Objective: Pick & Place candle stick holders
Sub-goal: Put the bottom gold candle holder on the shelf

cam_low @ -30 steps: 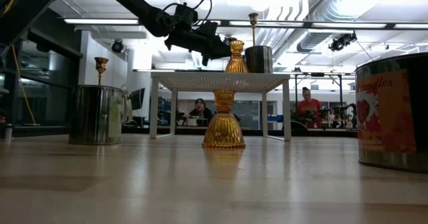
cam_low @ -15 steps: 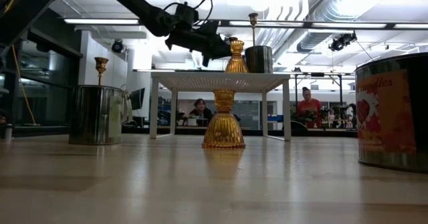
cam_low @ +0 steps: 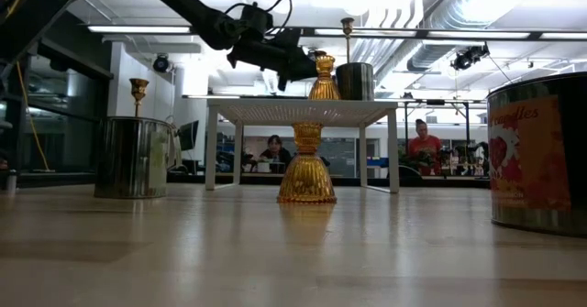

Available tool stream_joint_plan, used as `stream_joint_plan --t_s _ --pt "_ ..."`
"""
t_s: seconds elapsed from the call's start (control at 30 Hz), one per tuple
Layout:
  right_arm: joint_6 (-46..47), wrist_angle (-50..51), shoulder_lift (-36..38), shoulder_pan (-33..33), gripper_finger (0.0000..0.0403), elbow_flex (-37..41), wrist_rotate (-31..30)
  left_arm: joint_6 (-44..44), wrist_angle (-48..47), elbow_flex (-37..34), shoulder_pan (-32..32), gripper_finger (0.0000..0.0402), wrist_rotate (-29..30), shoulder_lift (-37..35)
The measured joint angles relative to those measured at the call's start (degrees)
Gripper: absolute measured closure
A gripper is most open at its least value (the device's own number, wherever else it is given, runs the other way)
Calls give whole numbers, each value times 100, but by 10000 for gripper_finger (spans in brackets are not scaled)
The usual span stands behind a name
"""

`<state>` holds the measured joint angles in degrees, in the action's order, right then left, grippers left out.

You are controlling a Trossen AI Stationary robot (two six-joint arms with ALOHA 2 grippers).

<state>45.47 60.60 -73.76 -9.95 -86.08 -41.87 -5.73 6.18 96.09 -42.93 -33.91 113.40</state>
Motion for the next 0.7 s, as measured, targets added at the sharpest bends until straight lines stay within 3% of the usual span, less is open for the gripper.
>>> stream_joint_plan --t_s 0.7 --pt "0 0 0 0 122 0 2 -53 -23 -2 93 362 144 0"
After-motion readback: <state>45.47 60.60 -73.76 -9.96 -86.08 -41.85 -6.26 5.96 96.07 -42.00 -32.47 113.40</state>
